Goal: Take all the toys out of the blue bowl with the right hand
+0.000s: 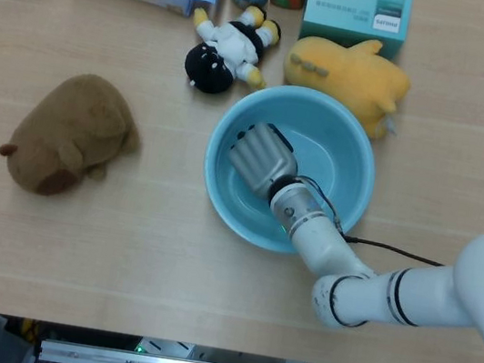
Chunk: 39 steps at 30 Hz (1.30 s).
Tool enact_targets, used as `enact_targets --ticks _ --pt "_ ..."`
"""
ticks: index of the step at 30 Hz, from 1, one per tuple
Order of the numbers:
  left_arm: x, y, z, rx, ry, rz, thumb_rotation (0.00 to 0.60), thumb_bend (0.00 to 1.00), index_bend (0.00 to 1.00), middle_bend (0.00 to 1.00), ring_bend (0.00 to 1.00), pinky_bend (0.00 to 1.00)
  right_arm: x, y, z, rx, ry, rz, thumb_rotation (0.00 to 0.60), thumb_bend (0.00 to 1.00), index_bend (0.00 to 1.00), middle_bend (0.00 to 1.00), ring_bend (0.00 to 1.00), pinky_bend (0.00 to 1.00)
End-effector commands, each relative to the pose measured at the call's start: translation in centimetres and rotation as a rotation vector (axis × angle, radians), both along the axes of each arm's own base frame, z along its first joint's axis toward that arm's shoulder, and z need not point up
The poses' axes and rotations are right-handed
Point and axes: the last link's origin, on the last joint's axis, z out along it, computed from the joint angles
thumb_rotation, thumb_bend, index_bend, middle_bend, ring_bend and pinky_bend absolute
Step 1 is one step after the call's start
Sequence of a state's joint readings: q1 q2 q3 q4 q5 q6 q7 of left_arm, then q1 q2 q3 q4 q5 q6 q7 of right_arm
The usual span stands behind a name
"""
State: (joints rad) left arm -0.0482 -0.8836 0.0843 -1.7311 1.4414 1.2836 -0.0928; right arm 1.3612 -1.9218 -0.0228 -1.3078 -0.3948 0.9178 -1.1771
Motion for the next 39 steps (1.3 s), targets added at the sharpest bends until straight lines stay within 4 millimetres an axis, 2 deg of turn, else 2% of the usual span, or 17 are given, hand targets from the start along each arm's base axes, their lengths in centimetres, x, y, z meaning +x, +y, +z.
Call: enact_targets --ticks 1,16,22,28,33,39 --pt "0.0 0.0 0.0 0.0 0.0 0.001 0.6 0.42 0.1 0.08 0.05 0.13 0.1 0.0 -0.1 -0.002 -0.002 0.004 0.6 0.25 0.44 0.39 0.39 0.64" --pt "-0.1 0.0 0.0 0.001 -0.001 0.002 0.6 0.42 0.1 0.08 0.05 0.13 0.2 0.1 -0.1 -0.01 -0.018 0.015 0.6 0.25 0.52 0.43 0.44 0.65" --pt "-0.1 0.0 0.0 0.002 -0.002 0.002 0.6 0.42 0.1 0.08 0.05 0.13 0.6 0.0 0.7 -0.007 -0.047 0.01 0.6 0.25 0.52 0.44 0.44 0.65" --pt "0.1 0.1 0.1 0.004 -0.002 -0.005 0.6 0.42 0.1 0.08 0.05 0.13 1.8 -0.1 3.3 -0.016 -0.113 0.016 0.6 0.25 0.53 0.44 0.45 0.65" --pt "0.4 0.2 0.1 0.004 -0.002 -0.016 0.6 0.42 0.1 0.08 0.05 0.13 2.3 -0.6 6.6 -0.046 -0.184 0.0 0.6 0.25 0.53 0.45 0.45 0.65" --pt "0.6 0.2 0.2 0.005 -0.001 -0.025 0.6 0.42 0.1 0.08 0.05 0.13 1.6 -2.6 10.5 -0.132 -0.229 -0.04 0.6 0.25 0.53 0.45 0.45 0.65"
